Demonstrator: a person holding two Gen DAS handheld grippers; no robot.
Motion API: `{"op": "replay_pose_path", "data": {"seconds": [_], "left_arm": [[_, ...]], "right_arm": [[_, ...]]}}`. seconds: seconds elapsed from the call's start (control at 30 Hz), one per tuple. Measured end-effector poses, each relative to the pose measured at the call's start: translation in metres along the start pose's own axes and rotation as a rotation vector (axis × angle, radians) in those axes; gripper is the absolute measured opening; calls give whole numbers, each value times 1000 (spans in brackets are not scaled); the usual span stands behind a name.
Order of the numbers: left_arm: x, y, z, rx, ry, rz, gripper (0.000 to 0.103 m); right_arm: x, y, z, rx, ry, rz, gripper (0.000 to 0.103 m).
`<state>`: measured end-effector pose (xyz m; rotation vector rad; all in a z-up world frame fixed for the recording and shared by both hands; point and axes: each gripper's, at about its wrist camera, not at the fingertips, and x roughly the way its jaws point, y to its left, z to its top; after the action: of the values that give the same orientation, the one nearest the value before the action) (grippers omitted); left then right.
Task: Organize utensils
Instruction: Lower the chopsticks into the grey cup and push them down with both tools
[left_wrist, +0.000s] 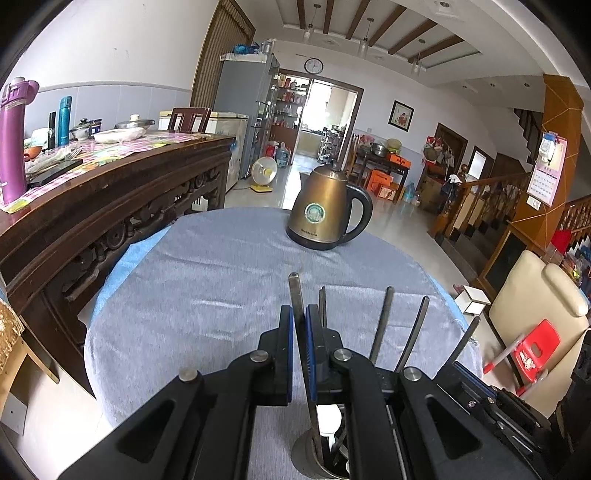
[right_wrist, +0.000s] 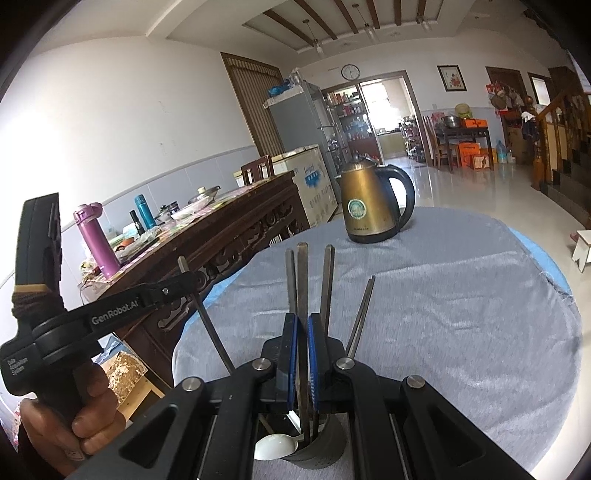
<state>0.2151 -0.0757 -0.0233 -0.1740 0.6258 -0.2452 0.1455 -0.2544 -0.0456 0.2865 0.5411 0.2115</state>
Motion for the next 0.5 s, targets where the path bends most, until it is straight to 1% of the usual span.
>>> {"op": "replay_pose_path", "data": {"seconds": [0.17,0.37,0.5], "left_arm": [[9,2,-4,-3,35,-6,7],[11,3,-6,3,34,-4,7],[14,3,-8,1,56,-35,7]], "right_arm": [[2,-3,-2,9,8,-1,7],[1,-3,-2,10,6,-2,7],[1,-4,-2,17,7,-1,7]]}}
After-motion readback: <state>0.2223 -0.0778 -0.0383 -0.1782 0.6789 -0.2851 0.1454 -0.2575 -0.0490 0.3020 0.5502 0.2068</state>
